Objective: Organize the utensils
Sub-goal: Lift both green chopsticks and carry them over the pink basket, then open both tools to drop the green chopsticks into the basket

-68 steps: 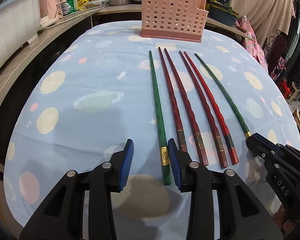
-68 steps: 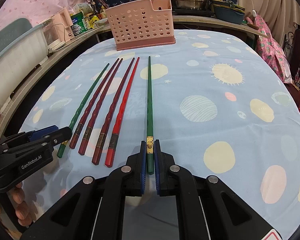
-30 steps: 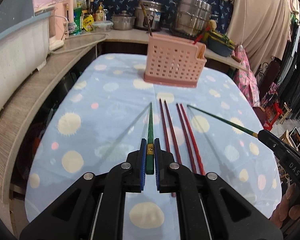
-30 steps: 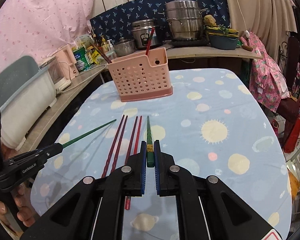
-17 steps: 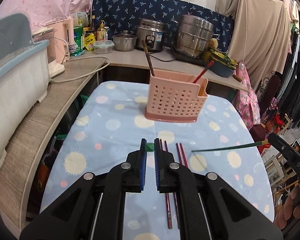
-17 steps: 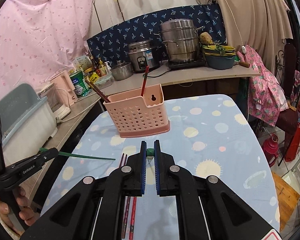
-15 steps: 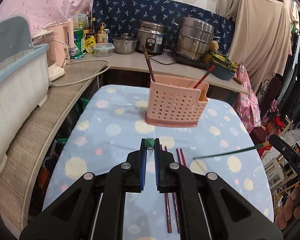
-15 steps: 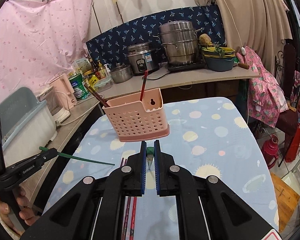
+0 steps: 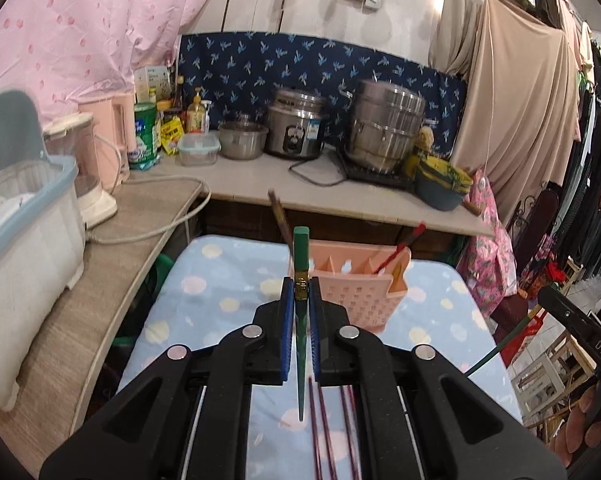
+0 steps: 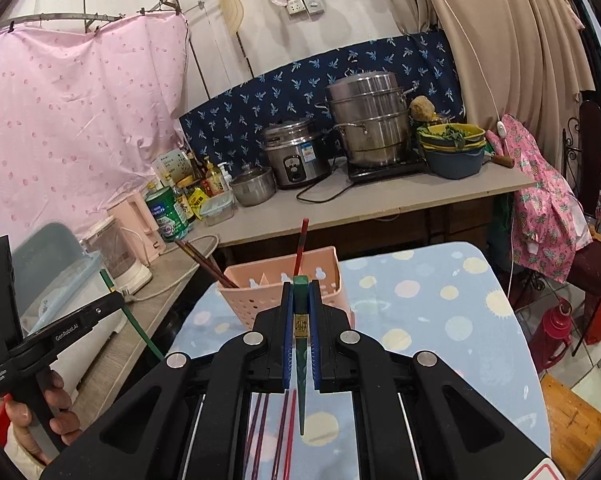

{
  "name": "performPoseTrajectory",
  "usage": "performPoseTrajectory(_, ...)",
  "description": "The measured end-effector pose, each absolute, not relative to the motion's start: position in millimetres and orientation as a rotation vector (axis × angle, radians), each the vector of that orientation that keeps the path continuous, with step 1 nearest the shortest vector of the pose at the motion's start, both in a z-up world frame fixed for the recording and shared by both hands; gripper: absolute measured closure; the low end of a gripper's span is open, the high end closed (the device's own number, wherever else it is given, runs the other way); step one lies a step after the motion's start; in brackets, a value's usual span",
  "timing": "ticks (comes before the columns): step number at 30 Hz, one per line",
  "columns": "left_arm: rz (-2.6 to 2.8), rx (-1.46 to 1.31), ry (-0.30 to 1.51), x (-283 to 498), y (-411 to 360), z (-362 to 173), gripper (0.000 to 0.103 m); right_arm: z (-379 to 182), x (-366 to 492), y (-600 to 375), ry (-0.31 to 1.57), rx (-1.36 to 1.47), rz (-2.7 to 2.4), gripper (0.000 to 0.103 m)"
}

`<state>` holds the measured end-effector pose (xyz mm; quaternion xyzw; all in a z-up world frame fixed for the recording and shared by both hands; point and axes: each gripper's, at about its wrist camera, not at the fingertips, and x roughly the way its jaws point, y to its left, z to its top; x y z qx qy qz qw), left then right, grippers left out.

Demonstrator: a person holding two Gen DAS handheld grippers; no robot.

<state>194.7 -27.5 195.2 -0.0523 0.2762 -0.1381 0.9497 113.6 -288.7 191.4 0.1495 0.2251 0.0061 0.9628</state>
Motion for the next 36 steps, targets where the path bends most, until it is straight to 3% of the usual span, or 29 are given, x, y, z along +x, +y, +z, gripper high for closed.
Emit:
performPoseTrajectory(8, -0.283, -0.133, 0.447, 231.8, -39.6, 251.0, 0.096, 247.3, 157.2, -295.3, 0.337, 0.314, 0.021, 0.096)
performPoseTrajectory(16, -0.272, -0.126, 0.392, 273.7, -60.4, 273.6, 0.096, 277.2, 209.8, -301.4, 0.273, 0.319, 0.014, 0.096)
performPoseTrajectory(36, -0.260, -0.117, 0.500, 333.4, -75.6, 216.5, 0.096, 206.0, 285.8, -296.9, 0.411, 0.328, 0.023, 0.096)
